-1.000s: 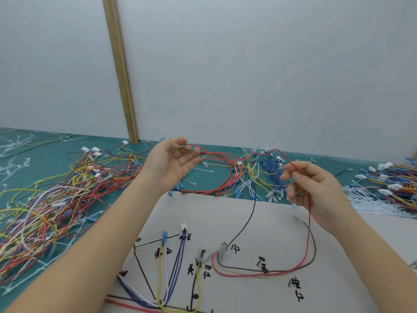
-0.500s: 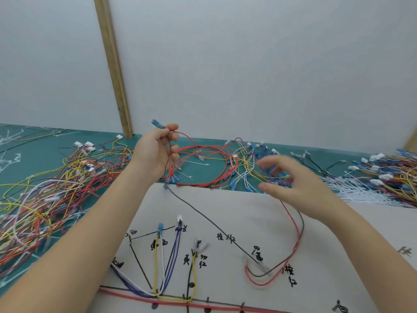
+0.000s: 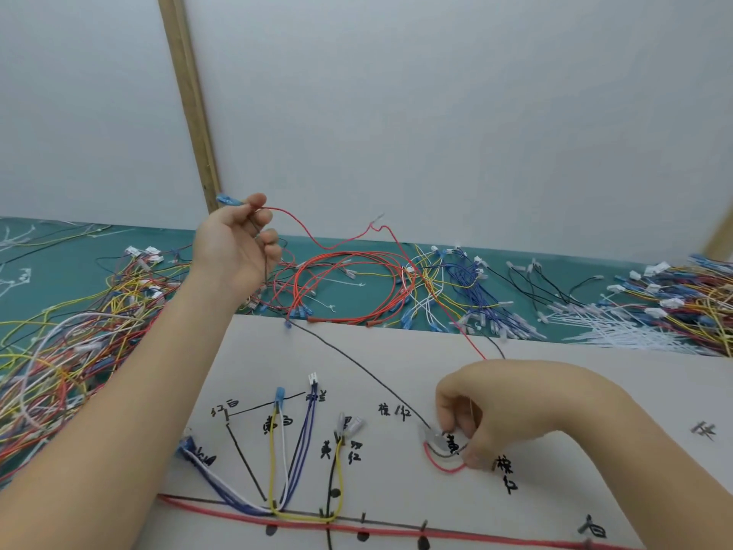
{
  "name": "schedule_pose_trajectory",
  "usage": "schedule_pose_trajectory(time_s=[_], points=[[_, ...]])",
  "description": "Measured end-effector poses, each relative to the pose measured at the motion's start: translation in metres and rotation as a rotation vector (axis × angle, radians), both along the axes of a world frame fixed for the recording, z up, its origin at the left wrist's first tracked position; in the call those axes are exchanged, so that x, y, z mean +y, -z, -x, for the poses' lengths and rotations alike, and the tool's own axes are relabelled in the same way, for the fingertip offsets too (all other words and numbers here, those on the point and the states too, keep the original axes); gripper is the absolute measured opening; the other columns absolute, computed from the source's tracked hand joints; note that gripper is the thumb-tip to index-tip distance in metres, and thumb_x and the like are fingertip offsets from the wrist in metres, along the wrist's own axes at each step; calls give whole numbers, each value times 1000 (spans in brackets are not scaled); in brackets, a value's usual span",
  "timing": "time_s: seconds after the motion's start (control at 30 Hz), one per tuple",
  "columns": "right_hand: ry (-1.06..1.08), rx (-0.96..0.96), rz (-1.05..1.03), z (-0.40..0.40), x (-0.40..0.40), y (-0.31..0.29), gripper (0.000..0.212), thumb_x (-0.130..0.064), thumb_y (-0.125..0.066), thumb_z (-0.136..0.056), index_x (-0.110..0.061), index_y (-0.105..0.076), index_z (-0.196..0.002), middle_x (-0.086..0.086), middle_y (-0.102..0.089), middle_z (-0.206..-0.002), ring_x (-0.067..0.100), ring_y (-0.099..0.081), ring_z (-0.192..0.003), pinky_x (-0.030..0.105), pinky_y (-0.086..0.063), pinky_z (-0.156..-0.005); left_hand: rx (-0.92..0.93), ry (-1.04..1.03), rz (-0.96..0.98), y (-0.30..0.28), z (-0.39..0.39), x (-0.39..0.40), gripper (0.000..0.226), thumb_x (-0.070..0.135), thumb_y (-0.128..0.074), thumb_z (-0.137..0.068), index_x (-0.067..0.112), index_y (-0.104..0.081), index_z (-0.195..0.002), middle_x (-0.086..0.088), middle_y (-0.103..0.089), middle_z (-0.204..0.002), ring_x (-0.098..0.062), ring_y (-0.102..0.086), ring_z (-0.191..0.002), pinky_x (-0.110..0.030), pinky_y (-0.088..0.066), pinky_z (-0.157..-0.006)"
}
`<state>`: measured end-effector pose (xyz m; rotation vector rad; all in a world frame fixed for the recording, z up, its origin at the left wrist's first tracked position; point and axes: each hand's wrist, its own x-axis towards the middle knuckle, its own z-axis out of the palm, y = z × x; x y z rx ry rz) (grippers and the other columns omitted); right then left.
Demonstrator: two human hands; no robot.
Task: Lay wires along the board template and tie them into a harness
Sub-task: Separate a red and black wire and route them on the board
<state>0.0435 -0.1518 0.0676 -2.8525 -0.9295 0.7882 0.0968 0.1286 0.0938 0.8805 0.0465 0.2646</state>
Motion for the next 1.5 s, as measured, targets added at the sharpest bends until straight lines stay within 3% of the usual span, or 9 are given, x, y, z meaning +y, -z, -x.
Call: schedule_pose_trajectory(time_s=[0.27,0.37,0.57,0.73,0.87,1.0,1.27,1.37,1.5], points=[[61,66,24,-7,-11,-3,16,-36,-76,-69,-34,-61,-72,-20,-57,-59,-10,-47,-49,13,-36,-51,-41,-6,37,1,1,0,20,12,-36,-82,19,-52,-74,7,-46,-56,-8,-38,-42,-12,-30,-43],[56,27,49,-7,-11,-1,17,-36,-76,-68,-33,-61,-63,-21,-56,-53,-6,-49,-53,17,-40,-56,-57,-12,67,-1,3,5,13,17,-43,-64,20,-52,-72,7,-43,-59,-8,-37,-43,-12,-29,-43],[40,80,-74,-11,-16,-4,16,-31,-73,-72,-35,-60,-62,-19,-60,-62,-4,-50,-57,22,-43,-65,-67,-46,120,-1,3,14,13,17,-42,-62,20,-51,-71,8,-42,-58,-8,-37,-43,-12,-29,-44],[36,309,-601,-14,-30,-19,18,-18,-66,-79,-32,-61,-68,-7,-62,-64,7,-56,-59,19,-44,-64,-69,-23,112,-1,3,4,9,15,-42,-69,18,-51,-71,6,-42,-56,-9,-37,-43,-13,-30,-42],[248,172,-1258,-23,-35,-20,13,-16,-67,-75,-28,-69,-73,-8,-51,-54,12,-41,-45,17,-38,-45,-50,5,116,1,4,-8,28,15,-29,-90,17,-50,-71,4,-42,-60,-10,-39,-44,-13,-32,-43],[406,148,-1694,-32,-30,-23,19,-22,-52,-76,-27,-70,-73,-6,-47,-52,6,-31,-39,14,-24,-40,-38,98,58,-6,11,-28,19,13,-34,-83,17,-49,-72,4,-43,-61,-10,-40,-45,-14,-32,-44],[269,6,-1514,-40,12,-45,24,-9,-49,-91,-21,-67,-83,-9,-49,-53,6,-31,-38,12,-22,-37,-57,335,-505,-15,33,-94,20,12,-38,-95,14,-54,-82,1,-55,-64,-9,-55,-46,-18,-45,-47],[300,-50,-1522,-41,23,-44,25,-8,-48,-94,-21,-66,-84,-10,-49,-52,4,-33,-37,10,-24,-36,-74,455,-485,-14,35,-98,20,17,-38,-95,13,-57,-89,-1,-63,-73,-13,-62,-55,-21,-50,-55],[309,-238,-1362,-44,26,-37,22,-8,-54,-91,-23,-67,-81,-11,-50,-46,-2,-41,-39,6,-30,-40,-70,426,-347,-13,32,-91,19,10,-42,-94,8,-59,-87,1,-64,-59,-9,-60,-50,-17,-51,-49]])
